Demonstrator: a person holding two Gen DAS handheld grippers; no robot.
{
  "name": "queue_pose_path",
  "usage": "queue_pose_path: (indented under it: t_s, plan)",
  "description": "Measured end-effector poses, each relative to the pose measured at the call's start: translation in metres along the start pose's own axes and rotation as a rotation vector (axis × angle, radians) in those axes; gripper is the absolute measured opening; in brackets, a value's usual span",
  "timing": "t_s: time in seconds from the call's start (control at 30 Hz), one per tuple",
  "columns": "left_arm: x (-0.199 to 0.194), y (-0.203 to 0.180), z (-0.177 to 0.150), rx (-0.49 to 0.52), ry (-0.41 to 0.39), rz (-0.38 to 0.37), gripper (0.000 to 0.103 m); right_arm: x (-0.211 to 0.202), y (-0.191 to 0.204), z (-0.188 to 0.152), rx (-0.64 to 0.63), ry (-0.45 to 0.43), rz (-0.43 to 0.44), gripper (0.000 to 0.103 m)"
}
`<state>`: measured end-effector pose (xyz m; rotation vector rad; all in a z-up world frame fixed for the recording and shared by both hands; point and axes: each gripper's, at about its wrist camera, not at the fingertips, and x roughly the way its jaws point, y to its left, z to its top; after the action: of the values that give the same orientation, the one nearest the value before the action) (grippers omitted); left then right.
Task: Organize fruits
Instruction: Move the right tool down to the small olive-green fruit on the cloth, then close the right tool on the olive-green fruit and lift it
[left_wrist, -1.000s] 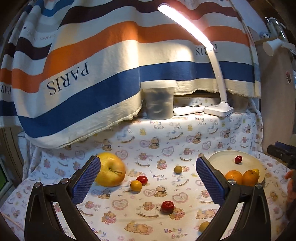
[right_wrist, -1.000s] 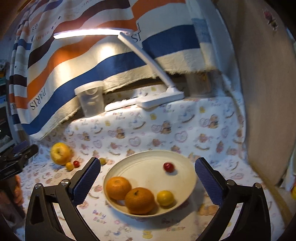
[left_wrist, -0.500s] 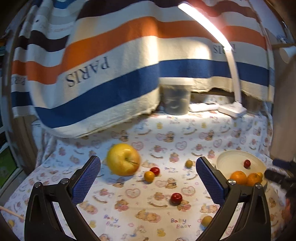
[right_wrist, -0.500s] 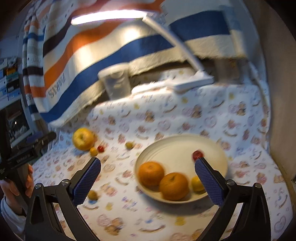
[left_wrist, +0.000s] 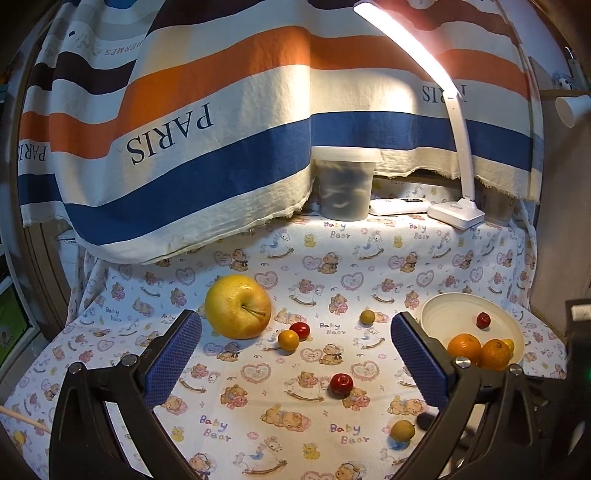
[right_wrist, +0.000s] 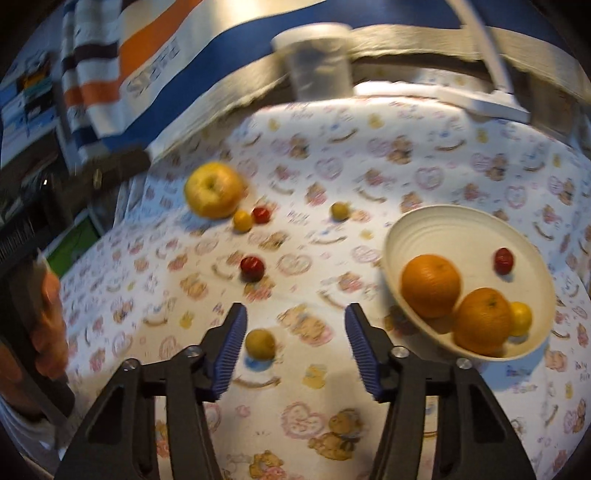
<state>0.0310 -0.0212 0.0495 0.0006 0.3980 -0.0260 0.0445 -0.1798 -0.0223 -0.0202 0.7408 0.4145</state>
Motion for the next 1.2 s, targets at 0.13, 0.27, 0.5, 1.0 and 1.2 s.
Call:
queue_pose_path:
  t_s: [0.13, 0.27, 0.5, 1.0, 1.2]
  plan:
    - [0.001, -0.001, 0.000, -0.003, 0.000, 0.002, 0.102, 0.006, 0.011, -0.004, -0.040, 0.029, 0.022, 0.049]
    - [0.003, -0.001, -0.001, -0.002, 0.004, 0.019, 0.102, 0.013, 0.018, -0.004, -0.058, 0.061, 0.033, 0.040]
    - [0.009, 0.007, -0.002, -0.028, 0.016, 0.044, 0.102, 0.027, 0.024, -0.004, -0.067, 0.127, 0.034, 0.036]
    - [0.011, 0.022, 0.000, -0.084, 0.017, 0.034, 0.102, 0.025, 0.026, 0.001, -0.038, 0.093, -0.045, 0.024]
    - [0.010, 0.034, 0.004, -0.128, 0.016, 0.026, 0.102, 0.005, 0.022, 0.024, -0.024, -0.040, -0.087, 0.024]
